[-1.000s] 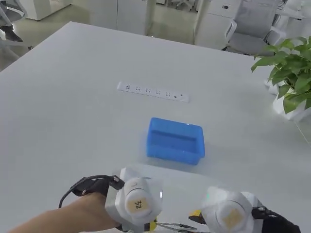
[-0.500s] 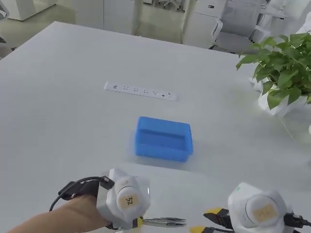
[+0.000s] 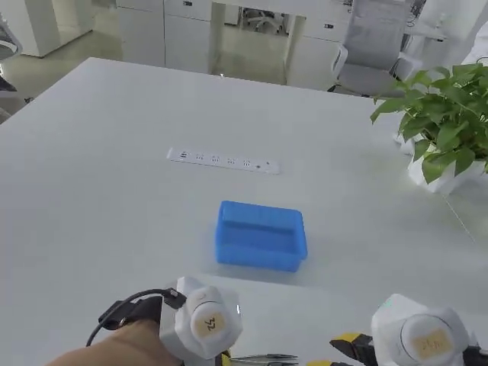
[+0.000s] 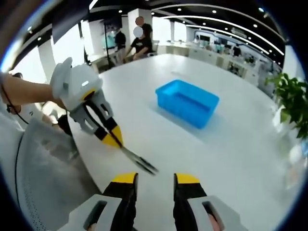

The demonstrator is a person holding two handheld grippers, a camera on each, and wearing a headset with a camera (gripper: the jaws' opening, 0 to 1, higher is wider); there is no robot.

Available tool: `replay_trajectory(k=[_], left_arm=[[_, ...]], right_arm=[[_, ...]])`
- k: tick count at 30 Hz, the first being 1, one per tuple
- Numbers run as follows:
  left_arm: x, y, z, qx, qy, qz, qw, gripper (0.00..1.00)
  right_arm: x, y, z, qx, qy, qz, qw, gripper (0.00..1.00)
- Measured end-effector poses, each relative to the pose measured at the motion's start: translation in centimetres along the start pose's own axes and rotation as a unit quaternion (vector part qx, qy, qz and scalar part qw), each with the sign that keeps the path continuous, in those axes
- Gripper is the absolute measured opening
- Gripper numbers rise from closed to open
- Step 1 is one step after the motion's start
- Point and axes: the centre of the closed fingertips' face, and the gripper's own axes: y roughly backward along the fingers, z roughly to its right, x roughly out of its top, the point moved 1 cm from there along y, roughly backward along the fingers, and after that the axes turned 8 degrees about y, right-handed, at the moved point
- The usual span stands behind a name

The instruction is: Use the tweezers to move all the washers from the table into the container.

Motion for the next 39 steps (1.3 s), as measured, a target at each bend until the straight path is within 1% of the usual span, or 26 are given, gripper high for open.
replay_trajectory(k=[2, 4, 8, 9, 11, 14, 15, 18, 20, 21, 23, 24, 25, 27, 28, 29, 30, 31, 32, 33, 34, 35, 36, 37, 38, 39], left_arm=[[0.0, 0.1, -0.3, 0.013, 0.008, 0.000, 0.9999, 0.00], [-0.2, 0.2, -0.1, 0.015, 0.003, -0.001, 0.9999, 0.00], [-1.0, 0.8, -0.3, 0.018, 0.063, 0.014, 0.9978, 0.11], [-1.2, 1.0, -0.5, 0.024, 0.066, 0.016, 0.9974, 0.13], [-1.2, 2.0, -0.9, 0.048, 0.089, 0.033, 0.9944, 0.19], [-1.0, 3.6, -1.2, 0.062, 0.141, 0.067, 0.9857, 0.27], [-1.2, 4.3, -1.1, 0.064, 0.166, 0.072, 0.9814, 0.30], [-1.5, 5.8, -1.4, 0.087, 0.198, 0.087, 0.9724, 0.40], [-1.5, 6.7, -1.5, 0.101, 0.207, 0.099, 0.9679, 0.45], [-1.5, 7.2, -1.5, 0.111, 0.216, 0.103, 0.9645, 0.48], [-1.5, 7.8, -1.3, 0.117, 0.219, 0.107, 0.9628, 0.51], [-1.4, 8.2, -1.4, 0.129, 0.224, 0.113, 0.9593, 0.52], [-1.4, 8.4, -1.3, 0.133, 0.227, 0.115, 0.9578, 0.54], [-1.5, 8.9, -1.4, 0.149, 0.254, 0.122, 0.9477, 0.57], [-1.4, 9.0, -1.1, 0.143, 0.254, 0.122, 0.9487, 0.60], [-1.5, 9.1, -1.0, 0.143, 0.256, 0.123, 0.9481, 0.62], [-1.5, 9.5, -1.2, 0.158, 0.266, 0.129, 0.9420, 0.64], [-1.4, 9.8, -1.1, 0.163, 0.268, 0.133, 0.9403, 0.68], [-1.3, 10.2, -1.0, 0.163, 0.275, 0.136, 0.9376, 0.70], [-1.2, 10.5, -1.1, 0.168, 0.284, 0.142, 0.9333, 0.74], [-0.9, 11.0, -1.4, 0.182, 0.296, 0.157, 0.9247, 0.81], [-0.8, 11.3, -1.4, 0.183, 0.300, 0.161, 0.9224, 0.85], [-0.6, 11.7, -1.6, 0.189, 0.308, 0.168, 0.9170, 0.88], [-0.5, 12.0, -1.8, 0.193, 0.311, 0.174, 0.9142, 0.91], [-0.4, 12.1, -1.9, 0.195, 0.311, 0.177, 0.9131, 0.92], [-0.4, 12.4, -2.0, 0.202, 0.314, 0.180, 0.9102, 0.94]], right_arm=[[0.5, 0.2, 0.0, -0.002, -0.003, 0.007, 1.0000, 0.26], [0.8, 0.3, 0.1, -0.005, -0.003, 0.011, 0.9999, 0.26], [0.9, 0.3, 0.7, -0.016, -0.013, 0.019, 0.9996, 0.28], [0.9, 0.3, 0.7, -0.016, -0.017, 0.021, 0.9995, 0.28], [0.9, 0.5, 0.9, -0.019, -0.022, 0.026, 0.9992, 0.29], [1.0, 0.8, 1.1, -0.023, -0.028, 0.033, 0.9988, 0.32], [0.9, 0.8, 1.2, -0.025, -0.031, 0.034, 0.9987, 0.34], [0.8, 1.0, 1.3, -0.027, -0.042, 0.041, 0.9979, 0.37], [0.6, 1.0, 1.2, -0.022, -0.051, 0.043, 0.9976, 0.40], [0.5, 1.1, 1.2, -0.023, -0.051, 0.043, 0.9975, 0.41], [0.3, 1.1, 1.4, -0.028, -0.048, 0.041, 0.9976, 0.43], [0.1, 1.2, 1.4, -0.029, -0.047, 0.040, 0.9977, 0.44], [0.1, 1.2, 1.5, -0.031, -0.047, 0.041, 0.9976, 0.46], [0.0, 1.5, 1.8, -0.037, -0.052, 0.045, 0.9970, 0.49], [0.0, 1.6, 1.9, -0.038, -0.055, 0.047, 0.9966, 0.51], [0.0, 1.6, 2.0, -0.039, -0.057, 0.048, 0.9965, 0.52], [0.1, 1.8, 2.2, -0.044, -0.062, 0.052, 0.9957, 0.55], [0.2, 1.9, 2.4, -0.047, -0.065, 0.056, 0.9952, 0.59], [0.3, 2.0, 2.7, -0.052, -0.074, 0.062, 0.9940, 0.62], [0.5, 2.2, 2.9, -0.056, -0.082, 0.069, 0.9927, 0.65], [0.7, 2.3, 3.2, -0.061, -0.090, 0.077, 0.9910, 0.69], [1.0, 2.4, 3.7, -0.068, -0.104, 0.089, 0.9883, 0.73], [1.1, 2.5, 3.9, -0.071, -0.113, 0.096, 0.9864, 0.77], [1.4, 2.6, 4.3, -0.075, -0.124, 0.107, 0.9836, 0.81], [1.6, 2.8, 4.6, -0.081, -0.131, 0.117, 0.9812, 0.84], [2.0, 3.1, 5.0, -0.089, -0.140, 0.133, 0.9771, 0.86]])
